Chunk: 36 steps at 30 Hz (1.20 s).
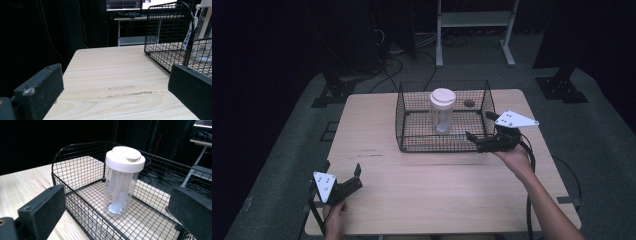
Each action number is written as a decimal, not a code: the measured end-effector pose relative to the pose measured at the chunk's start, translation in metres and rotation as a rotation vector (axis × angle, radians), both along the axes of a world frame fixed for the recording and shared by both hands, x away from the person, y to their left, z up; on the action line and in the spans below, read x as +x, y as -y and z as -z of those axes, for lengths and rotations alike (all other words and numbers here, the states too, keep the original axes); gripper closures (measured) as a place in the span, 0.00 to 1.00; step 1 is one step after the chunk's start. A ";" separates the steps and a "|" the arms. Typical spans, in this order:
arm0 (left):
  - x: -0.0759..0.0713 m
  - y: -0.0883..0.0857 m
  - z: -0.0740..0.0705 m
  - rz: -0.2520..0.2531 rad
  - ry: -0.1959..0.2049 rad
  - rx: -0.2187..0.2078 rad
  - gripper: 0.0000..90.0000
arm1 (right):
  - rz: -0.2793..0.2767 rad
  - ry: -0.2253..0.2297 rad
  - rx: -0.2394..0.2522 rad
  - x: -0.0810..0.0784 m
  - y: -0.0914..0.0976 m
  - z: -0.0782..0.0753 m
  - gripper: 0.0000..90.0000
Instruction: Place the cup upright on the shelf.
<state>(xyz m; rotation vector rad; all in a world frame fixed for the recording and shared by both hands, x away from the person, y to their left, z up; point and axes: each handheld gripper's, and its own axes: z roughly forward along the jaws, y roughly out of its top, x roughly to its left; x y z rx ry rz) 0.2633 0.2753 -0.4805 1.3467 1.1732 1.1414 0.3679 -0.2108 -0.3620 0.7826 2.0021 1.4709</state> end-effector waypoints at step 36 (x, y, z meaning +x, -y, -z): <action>0.000 0.001 0.000 0.000 0.005 0.005 0.00 | 0.011 -0.013 0.020 -0.041 0.027 0.026 0.01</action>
